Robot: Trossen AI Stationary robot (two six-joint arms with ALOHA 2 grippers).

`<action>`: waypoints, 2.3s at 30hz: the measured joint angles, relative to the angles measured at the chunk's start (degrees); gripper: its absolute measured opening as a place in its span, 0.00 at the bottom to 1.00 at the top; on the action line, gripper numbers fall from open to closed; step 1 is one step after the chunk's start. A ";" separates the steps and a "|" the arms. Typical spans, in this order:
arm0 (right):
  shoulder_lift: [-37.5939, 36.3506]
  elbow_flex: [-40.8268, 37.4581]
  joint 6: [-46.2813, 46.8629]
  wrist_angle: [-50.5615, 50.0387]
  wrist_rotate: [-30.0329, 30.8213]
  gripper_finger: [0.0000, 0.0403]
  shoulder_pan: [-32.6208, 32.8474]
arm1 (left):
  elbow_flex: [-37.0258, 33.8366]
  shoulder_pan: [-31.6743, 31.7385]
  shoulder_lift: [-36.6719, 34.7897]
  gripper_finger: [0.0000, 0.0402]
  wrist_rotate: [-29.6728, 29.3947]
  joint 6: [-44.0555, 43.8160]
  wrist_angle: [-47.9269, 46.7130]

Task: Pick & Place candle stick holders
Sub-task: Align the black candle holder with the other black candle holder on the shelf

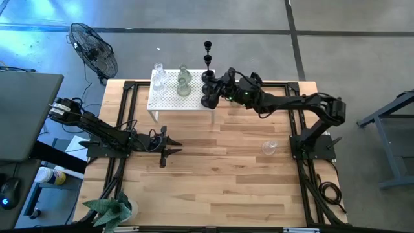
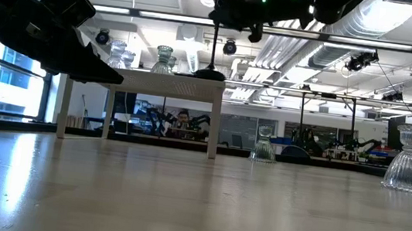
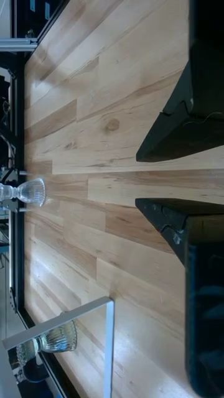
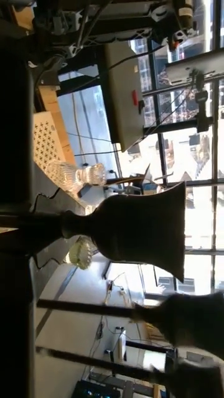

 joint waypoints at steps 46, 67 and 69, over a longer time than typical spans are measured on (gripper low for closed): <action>-3.40 0.00 -1.05 -6.85 1.22 0.55 -0.51 | 0.00 -0.02 0.00 0.25 0.02 0.01 -0.46; -2.78 0.00 -2.61 -2.86 -2.30 0.09 -0.51 | 0.00 -0.02 0.00 0.25 0.01 0.02 -0.39; -2.78 0.00 -3.62 -2.25 -2.85 0.10 -0.51 | 0.00 -0.02 0.00 0.25 0.02 0.02 -0.37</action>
